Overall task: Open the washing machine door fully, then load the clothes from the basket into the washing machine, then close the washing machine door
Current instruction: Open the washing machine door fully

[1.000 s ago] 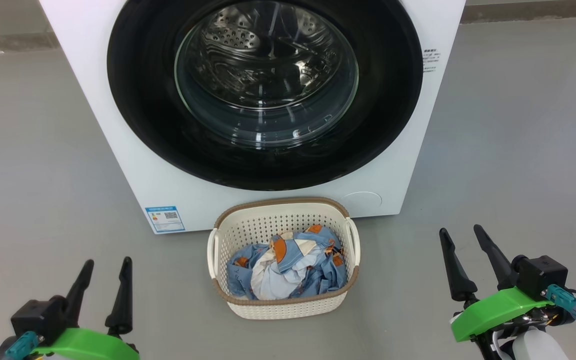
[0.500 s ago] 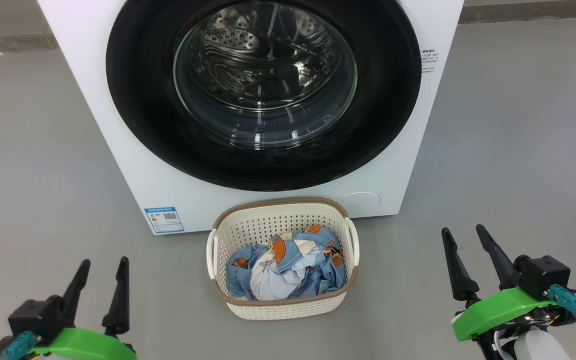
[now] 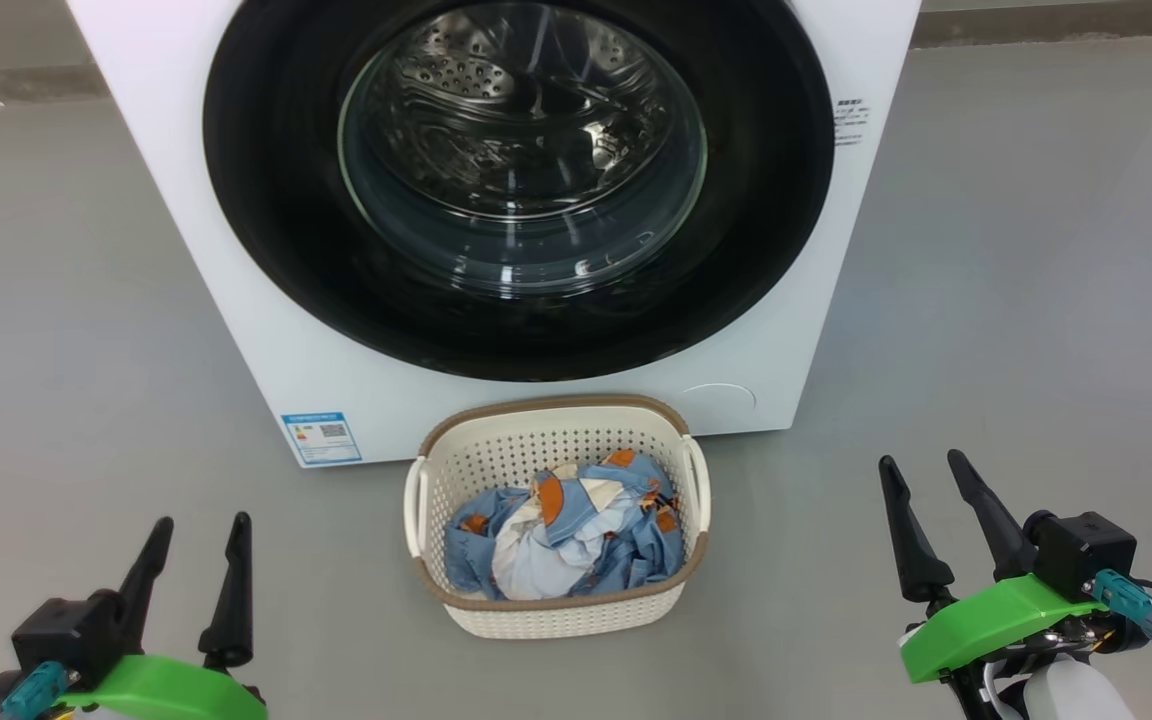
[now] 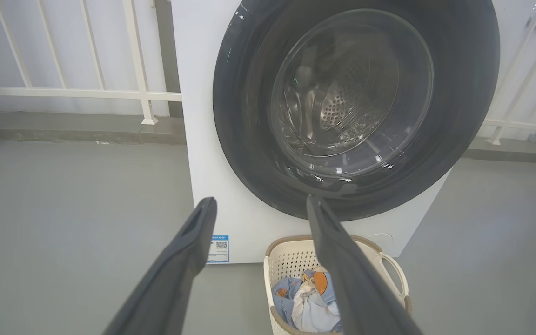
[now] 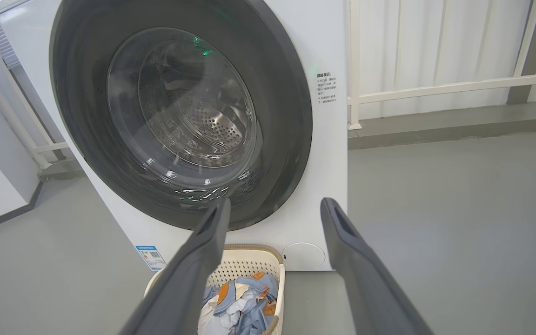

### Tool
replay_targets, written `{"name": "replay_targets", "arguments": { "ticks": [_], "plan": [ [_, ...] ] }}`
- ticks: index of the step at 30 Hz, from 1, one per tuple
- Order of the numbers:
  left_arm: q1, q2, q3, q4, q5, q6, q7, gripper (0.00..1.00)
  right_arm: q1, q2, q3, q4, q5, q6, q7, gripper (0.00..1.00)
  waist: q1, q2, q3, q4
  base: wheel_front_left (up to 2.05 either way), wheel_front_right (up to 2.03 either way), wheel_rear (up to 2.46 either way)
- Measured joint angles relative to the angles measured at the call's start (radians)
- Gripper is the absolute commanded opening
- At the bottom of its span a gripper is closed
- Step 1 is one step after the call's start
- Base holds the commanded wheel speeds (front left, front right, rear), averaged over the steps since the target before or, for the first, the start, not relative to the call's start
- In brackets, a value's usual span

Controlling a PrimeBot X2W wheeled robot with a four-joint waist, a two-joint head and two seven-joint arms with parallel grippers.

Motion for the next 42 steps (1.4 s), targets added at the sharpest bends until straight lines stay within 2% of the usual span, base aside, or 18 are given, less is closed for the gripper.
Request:
{"name": "replay_targets", "arguments": {
  "ticks": [21,42],
  "plan": [
    [-0.003,-0.004,0.013,-0.03,-0.028,0.0,0.0,1.0,0.0,0.004,-0.016,-0.002,0.002,0.0,0.0,1.0,-0.0001,0.0,0.006,0.009,0.98,0.98,-1.96],
    [-0.002,-0.008,0.006,-0.069,0.004,0.0,0.0,1.0,0.001,0.006,-0.015,-0.005,0.006,0.0,0.0,1.0,0.0,0.0,0.015,0.012,0.08,0.08,-0.16]
  ]
}}
